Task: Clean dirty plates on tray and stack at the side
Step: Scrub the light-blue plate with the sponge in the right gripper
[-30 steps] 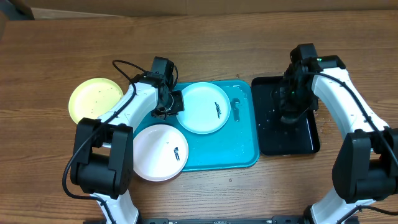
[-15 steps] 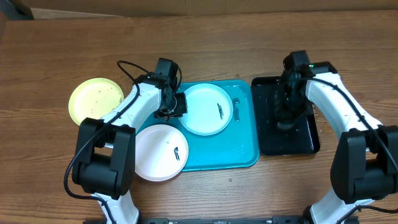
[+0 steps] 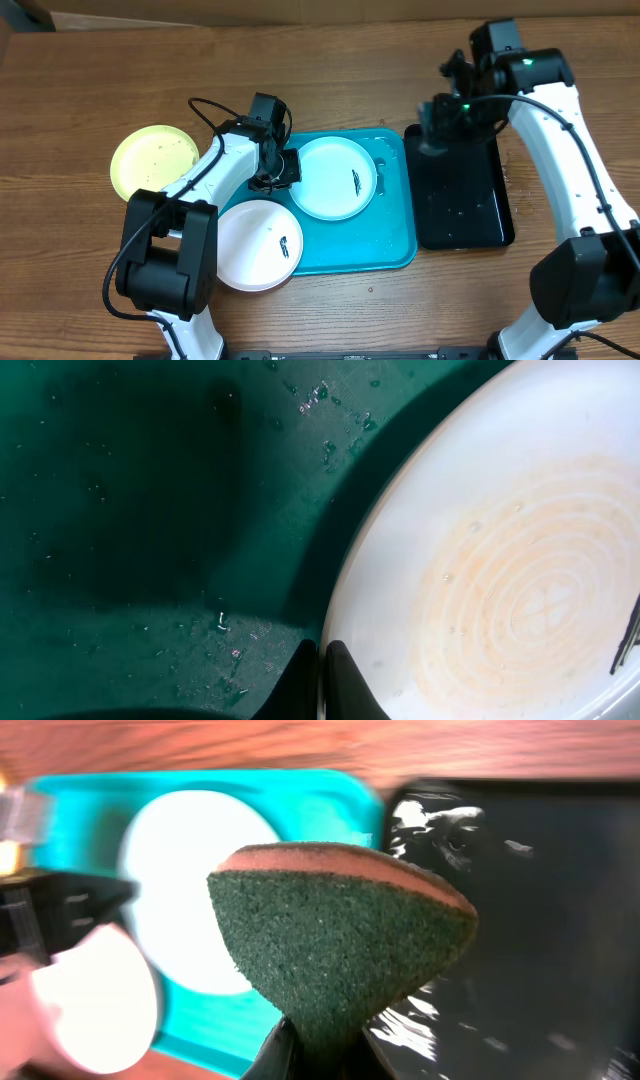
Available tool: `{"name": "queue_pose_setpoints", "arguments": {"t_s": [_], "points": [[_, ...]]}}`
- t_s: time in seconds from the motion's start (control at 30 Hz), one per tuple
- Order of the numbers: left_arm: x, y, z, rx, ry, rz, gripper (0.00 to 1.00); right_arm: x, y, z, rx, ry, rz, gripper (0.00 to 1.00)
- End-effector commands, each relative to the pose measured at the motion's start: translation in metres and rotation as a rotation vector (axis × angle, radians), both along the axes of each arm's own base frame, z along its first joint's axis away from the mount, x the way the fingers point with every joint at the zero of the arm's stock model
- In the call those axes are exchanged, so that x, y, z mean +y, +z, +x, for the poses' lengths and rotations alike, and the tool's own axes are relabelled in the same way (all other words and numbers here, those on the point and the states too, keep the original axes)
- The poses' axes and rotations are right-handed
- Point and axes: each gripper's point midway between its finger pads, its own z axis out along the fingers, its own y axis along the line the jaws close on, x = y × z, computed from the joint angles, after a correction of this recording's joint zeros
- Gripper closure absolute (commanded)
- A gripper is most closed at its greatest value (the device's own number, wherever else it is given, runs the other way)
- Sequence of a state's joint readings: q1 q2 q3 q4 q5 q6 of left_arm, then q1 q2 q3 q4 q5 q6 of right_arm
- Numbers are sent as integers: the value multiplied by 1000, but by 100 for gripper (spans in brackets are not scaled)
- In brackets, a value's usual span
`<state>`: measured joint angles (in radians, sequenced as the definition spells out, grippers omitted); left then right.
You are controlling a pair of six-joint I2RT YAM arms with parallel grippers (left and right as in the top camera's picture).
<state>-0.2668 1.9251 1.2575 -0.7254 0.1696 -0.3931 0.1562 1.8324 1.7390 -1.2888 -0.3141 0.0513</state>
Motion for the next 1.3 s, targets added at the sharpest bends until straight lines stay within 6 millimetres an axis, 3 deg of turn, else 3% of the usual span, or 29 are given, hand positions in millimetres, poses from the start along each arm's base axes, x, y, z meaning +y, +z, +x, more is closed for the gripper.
{"name": "queue_pose_setpoints", "arguments": {"t_s": [0.0,0.17,0.33,0.5,0.8,1.03,1.27], "points": [[-3,-1,2,2,-1,-8,96,59,18,-12,-37,140,135,96],[-3,-1,2,2,-1,-8,96,102,-2,-21,-92,259,55,96],[-3,-1,2,3,-1,-8,96,125,-54,-22,-161,275,-198,96],[-3,-1,2,2,-1,-8,96,130,-88,-16,-216,241,-363,96],[-3,-1,2,3,-1,-8,95,125,-133,-18,-159,266,-470,95],[-3,-1,2,2,-1,-8,95,124,-141,-19,-142,269,-480,62],[-3,-1,2,3,-1,-8,95,123,-143,-20,-136,270,-483,59]]}}
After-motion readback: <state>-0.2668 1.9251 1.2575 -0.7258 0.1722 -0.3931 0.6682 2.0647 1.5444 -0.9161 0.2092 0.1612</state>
